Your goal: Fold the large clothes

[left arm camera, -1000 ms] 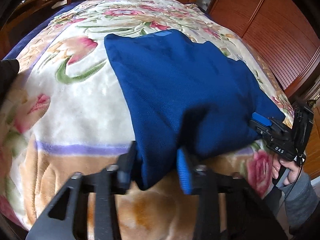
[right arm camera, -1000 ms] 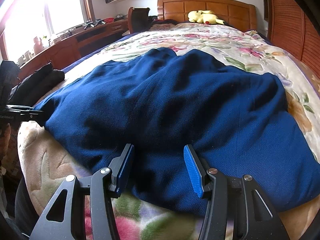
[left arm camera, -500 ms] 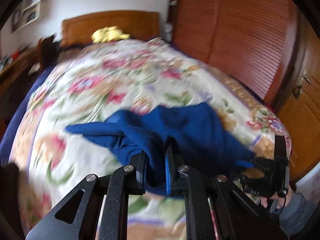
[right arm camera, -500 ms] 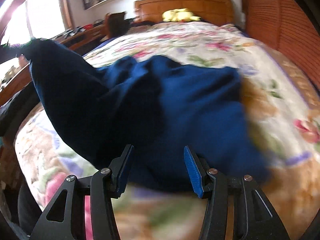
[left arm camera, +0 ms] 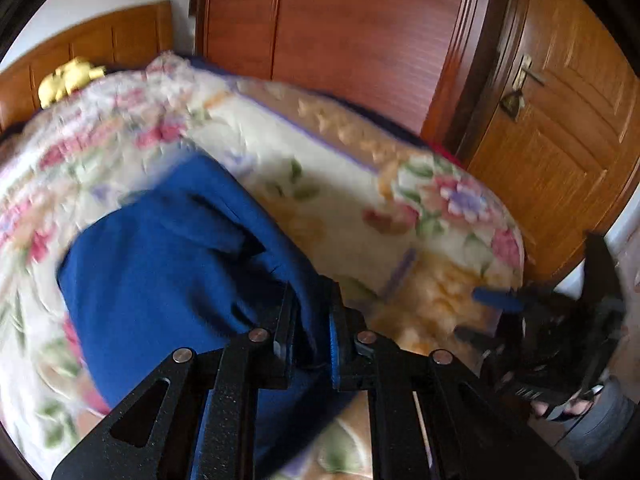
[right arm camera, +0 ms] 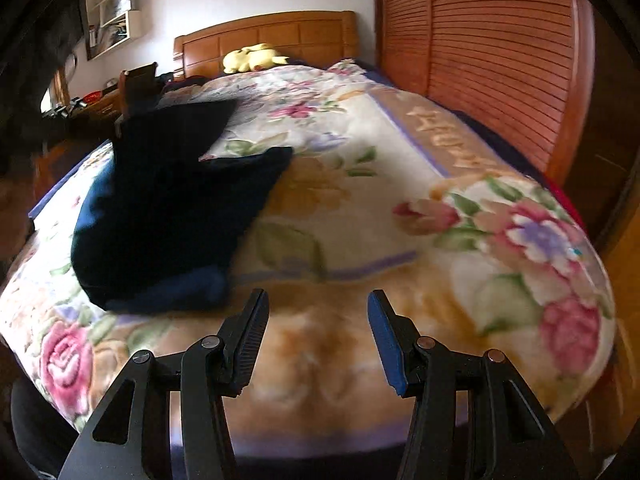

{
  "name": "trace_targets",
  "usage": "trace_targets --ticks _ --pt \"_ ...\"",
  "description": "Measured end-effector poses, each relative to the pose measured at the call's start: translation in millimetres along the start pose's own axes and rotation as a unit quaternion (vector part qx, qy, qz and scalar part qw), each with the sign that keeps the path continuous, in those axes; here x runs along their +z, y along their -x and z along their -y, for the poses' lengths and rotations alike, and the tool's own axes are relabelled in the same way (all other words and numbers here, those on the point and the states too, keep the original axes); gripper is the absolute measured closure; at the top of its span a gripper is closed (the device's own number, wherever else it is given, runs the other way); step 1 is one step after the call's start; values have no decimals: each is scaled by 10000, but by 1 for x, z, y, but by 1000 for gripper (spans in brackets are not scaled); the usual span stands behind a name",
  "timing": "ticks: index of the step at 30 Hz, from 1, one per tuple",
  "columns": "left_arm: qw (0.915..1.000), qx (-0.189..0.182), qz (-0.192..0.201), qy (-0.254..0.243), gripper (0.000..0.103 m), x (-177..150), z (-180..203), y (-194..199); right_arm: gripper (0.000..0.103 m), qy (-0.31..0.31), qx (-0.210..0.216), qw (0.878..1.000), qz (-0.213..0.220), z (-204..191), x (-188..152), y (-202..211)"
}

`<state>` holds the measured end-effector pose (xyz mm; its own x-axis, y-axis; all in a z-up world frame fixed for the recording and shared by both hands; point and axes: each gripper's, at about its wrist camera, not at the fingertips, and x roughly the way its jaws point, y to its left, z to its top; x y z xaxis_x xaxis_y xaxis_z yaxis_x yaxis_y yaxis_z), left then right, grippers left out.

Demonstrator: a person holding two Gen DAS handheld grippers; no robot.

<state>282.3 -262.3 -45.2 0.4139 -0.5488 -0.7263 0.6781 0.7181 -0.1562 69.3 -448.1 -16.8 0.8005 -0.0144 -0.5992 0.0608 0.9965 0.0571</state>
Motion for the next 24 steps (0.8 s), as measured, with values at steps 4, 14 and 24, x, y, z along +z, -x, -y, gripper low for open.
trace_targets --ticks 4,14,24 --pt "9998 60 -91 144 89 -12 1 -9 50 -42 -2 10000 -27 -1 -1 1" --pt "9983 242 519 82 58 -18 -1 51 50 146 193 9997 71 -6 16 -4" --pt "9932 683 763 559 31 -59 -56 102 50 391 522 9975 279 -37 47 -1"
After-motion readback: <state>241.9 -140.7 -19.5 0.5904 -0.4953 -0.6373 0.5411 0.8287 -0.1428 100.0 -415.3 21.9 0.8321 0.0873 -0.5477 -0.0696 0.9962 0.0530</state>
